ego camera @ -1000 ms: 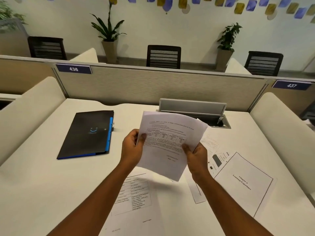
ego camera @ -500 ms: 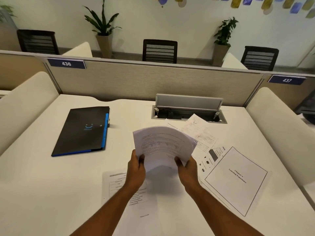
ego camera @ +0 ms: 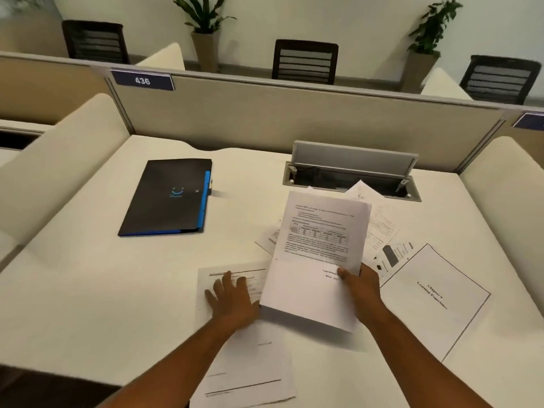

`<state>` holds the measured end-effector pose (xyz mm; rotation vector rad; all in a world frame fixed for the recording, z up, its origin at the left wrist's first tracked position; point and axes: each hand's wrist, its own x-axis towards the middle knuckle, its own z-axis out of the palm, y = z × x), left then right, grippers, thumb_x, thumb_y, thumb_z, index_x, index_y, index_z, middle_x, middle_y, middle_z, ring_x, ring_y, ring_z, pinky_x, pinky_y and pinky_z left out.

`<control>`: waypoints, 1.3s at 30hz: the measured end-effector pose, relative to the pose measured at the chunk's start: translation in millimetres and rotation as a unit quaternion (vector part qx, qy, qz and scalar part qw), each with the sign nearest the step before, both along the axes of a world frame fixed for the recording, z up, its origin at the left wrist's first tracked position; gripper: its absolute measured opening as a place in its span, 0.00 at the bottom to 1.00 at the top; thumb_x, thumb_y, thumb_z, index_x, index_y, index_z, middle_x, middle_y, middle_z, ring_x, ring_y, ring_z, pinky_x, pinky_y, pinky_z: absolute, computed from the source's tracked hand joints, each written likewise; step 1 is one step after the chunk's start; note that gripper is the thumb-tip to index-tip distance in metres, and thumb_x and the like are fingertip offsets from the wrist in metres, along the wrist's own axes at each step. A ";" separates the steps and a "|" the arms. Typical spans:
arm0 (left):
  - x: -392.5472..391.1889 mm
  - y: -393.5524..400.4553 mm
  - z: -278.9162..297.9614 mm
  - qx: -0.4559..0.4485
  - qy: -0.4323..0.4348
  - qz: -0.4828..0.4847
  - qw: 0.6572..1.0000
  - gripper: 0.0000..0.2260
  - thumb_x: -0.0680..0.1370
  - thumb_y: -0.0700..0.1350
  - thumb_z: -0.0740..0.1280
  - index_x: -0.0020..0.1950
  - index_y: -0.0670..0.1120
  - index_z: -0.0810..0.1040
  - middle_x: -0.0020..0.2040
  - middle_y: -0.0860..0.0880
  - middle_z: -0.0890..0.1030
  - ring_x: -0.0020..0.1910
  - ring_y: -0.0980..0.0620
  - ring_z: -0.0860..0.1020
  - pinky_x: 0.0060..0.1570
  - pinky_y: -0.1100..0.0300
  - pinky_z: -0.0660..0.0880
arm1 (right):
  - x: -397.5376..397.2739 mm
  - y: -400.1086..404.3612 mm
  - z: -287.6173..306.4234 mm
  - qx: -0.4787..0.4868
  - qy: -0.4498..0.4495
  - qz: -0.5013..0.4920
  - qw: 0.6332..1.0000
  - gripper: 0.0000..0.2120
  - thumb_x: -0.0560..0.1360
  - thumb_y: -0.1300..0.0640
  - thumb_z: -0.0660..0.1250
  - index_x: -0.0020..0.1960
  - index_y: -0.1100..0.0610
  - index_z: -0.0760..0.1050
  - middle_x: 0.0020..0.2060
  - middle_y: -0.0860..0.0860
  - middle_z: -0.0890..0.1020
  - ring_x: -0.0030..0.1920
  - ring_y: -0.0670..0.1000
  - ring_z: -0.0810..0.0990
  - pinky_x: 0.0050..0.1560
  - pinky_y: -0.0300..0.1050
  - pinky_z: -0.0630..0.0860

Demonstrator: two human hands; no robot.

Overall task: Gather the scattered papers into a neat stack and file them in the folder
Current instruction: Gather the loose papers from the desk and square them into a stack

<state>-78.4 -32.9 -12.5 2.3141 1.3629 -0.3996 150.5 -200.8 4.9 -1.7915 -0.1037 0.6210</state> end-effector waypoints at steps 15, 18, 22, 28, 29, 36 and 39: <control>2.1 7.8 -21.8 0.103 -0.157 0.122 0.975 0.28 0.77 0.53 0.65 0.74 0.42 0.62 0.79 0.41 0.51 0.78 0.40 0.47 0.77 0.48 0.49 | -5.0 -32.9 -15.7 -0.007 0.068 0.010 0.998 0.15 0.76 0.66 0.71 0.62 0.58 0.80 0.52 0.55 0.86 0.52 0.62 0.85 0.56 0.59 0.82; -5.5 3.4 -20.0 0.092 -0.073 0.173 0.978 0.39 0.75 0.63 0.65 0.75 0.41 0.56 0.76 0.38 0.54 0.74 0.37 0.54 0.73 0.44 0.55 | -15.4 -33.0 -18.7 -0.009 0.084 0.026 0.996 0.13 0.76 0.68 0.71 0.58 0.58 0.82 0.48 0.55 0.88 0.49 0.61 0.86 0.51 0.56 0.83; -5.8 12.8 -5.2 0.122 -0.056 0.159 0.978 0.40 0.69 0.65 0.71 0.70 0.41 0.62 0.64 0.42 0.67 0.62 0.43 0.67 0.58 0.50 0.72 | -32.6 -22.7 -21.8 -0.029 0.093 0.039 0.994 0.13 0.75 0.69 0.70 0.57 0.59 0.83 0.46 0.54 0.88 0.45 0.59 0.87 0.41 0.48 0.83; -17.2 32.3 2.6 -0.001 -0.138 0.234 0.962 0.34 0.65 0.58 0.78 0.60 0.43 0.67 0.57 0.42 0.74 0.56 0.40 0.77 0.51 0.46 0.78 | -53.4 -9.9 -26.8 -0.041 0.095 0.079 0.992 0.14 0.76 0.68 0.70 0.60 0.60 0.82 0.49 0.56 0.88 0.48 0.59 0.87 0.46 0.51 0.84; -19.5 34.5 3.3 -0.021 -0.149 0.247 0.957 0.31 0.65 0.56 0.79 0.59 0.43 0.69 0.56 0.43 0.77 0.54 0.40 0.78 0.50 0.47 0.78 | -56.4 -8.3 -27.8 -0.042 0.096 0.087 0.991 0.14 0.76 0.68 0.70 0.61 0.60 0.82 0.49 0.56 0.88 0.48 0.59 0.87 0.47 0.52 0.84; -30.5 49.6 -0.3 -0.176 -0.317 0.341 0.867 0.13 0.74 0.47 0.73 0.55 0.43 0.79 0.51 0.45 0.83 0.48 0.44 0.81 0.53 0.48 0.79 | -70.1 4.0 -31.7 -0.048 0.112 0.120 0.985 0.13 0.77 0.66 0.71 0.61 0.59 0.81 0.51 0.56 0.88 0.50 0.60 0.87 0.55 0.59 0.83; -33.2 51.3 0.6 -0.228 -0.370 0.334 0.837 0.11 0.78 0.44 0.68 0.59 0.42 0.78 0.55 0.45 0.82 0.53 0.44 0.80 0.58 0.45 0.77 | -72.5 12.3 -33.0 -0.061 0.115 0.129 0.983 0.13 0.77 0.64 0.71 0.60 0.57 0.81 0.50 0.54 0.88 0.49 0.58 0.87 0.53 0.57 0.84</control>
